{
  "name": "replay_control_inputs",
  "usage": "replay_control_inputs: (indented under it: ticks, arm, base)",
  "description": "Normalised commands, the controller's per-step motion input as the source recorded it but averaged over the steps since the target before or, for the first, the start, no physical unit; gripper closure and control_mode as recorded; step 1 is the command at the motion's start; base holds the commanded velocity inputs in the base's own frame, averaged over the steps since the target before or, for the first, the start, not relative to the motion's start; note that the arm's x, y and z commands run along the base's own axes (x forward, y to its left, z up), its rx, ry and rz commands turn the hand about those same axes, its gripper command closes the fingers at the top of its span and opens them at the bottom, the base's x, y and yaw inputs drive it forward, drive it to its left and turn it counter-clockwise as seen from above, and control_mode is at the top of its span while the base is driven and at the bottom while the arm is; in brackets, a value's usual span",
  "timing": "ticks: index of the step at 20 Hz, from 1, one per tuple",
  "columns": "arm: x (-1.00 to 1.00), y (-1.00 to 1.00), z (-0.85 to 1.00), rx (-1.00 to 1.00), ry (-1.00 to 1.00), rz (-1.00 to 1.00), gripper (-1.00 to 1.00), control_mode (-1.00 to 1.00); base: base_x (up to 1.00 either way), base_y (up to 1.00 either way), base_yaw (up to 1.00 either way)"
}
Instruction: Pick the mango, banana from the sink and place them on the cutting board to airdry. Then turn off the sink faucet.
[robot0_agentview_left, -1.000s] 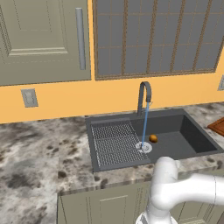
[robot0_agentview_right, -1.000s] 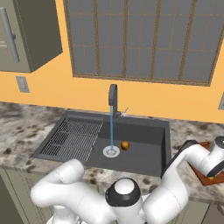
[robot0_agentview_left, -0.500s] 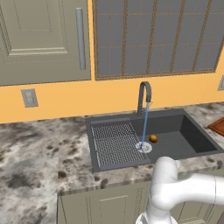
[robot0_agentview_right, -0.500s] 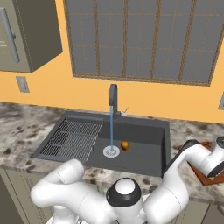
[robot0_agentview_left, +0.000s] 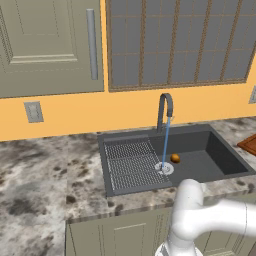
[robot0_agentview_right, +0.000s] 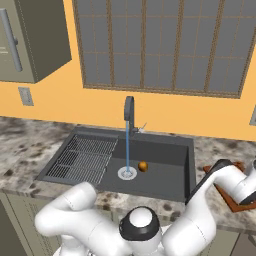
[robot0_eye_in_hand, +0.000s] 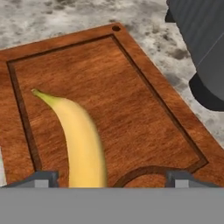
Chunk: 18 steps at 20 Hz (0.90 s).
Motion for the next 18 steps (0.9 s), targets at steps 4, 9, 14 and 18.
replay_control_inputs:
  ticks: [4, 9, 14, 18]
  arm:
    - [-0.19, 0.09, 0.41, 0.0, -0.16, 0.03, -1.0, -1.0]
    - [-0.32, 0.37, 0.51, -0.03, -0.15, 0.03, -1.0, -1.0]
    - [-0.27, 0.75, 0.51, -0.15, -0.02, 0.01, -1.0, -1.0]
    - [-0.19, 0.96, 0.46, -0.15, -0.01, 0.0, -1.0, -1.0]
  base:
    - [0.0, 0.0, 0.0]
    - [0.0, 0.0, 0.0]
    - [0.0, 0.0, 0.0]
    - [0.0, 0.0, 0.0]
